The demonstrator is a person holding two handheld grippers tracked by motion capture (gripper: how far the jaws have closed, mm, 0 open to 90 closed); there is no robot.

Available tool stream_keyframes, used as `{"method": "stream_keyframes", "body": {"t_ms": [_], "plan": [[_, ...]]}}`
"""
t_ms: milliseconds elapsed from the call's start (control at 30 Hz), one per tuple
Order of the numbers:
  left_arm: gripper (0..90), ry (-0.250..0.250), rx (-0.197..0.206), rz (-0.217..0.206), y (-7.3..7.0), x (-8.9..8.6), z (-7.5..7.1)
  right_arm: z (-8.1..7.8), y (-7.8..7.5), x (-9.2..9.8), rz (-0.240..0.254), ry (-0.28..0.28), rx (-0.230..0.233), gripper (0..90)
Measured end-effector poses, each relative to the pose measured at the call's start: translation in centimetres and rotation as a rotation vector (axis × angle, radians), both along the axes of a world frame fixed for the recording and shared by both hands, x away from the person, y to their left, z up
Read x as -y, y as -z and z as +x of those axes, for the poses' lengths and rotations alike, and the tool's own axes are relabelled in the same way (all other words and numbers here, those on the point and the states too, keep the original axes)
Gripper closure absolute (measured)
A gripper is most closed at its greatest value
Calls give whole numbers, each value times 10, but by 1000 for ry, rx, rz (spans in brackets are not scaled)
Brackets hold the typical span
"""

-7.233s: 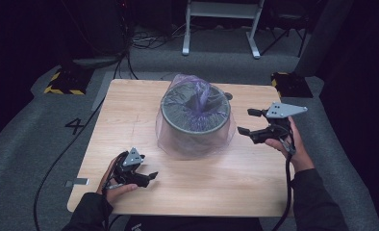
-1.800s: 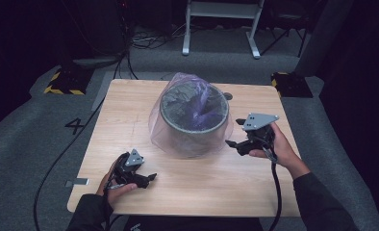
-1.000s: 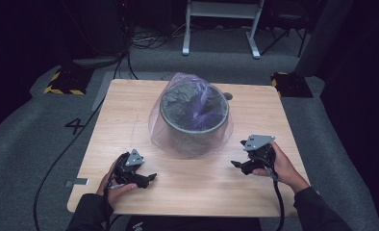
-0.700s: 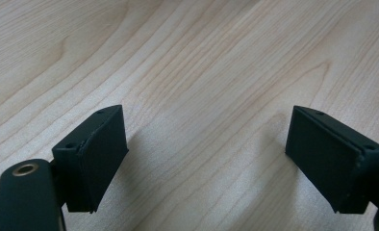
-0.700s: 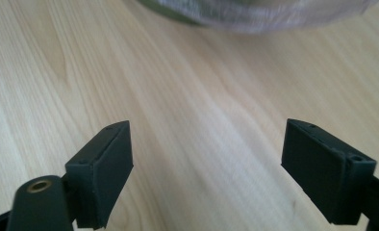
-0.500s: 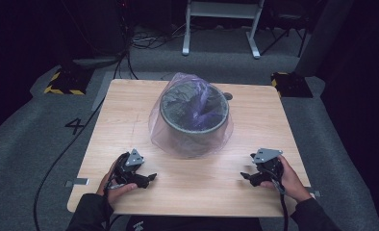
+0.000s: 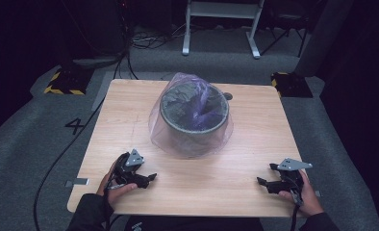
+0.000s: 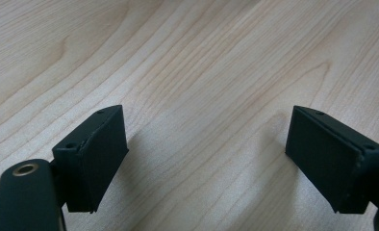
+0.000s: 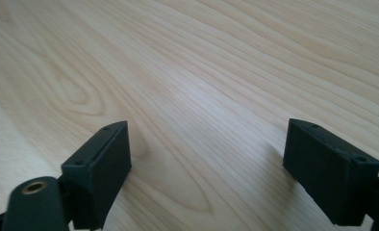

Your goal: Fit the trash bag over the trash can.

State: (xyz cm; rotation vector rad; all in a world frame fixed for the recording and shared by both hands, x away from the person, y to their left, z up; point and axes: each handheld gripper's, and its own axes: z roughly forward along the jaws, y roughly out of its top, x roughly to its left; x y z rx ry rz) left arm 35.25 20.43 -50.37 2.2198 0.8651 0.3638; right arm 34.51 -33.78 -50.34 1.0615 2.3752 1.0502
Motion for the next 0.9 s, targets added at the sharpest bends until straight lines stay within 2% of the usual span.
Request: {"method": "stream_keyframes", "body": {"t_ms": [133,900], "plan": [[140,-6,-3,-5,0,0,-1,-2,0,4,-1,28,0,156],[133,-2,-5,-7,0,1,0,1,0,4,-5,21,-3,135]]}}
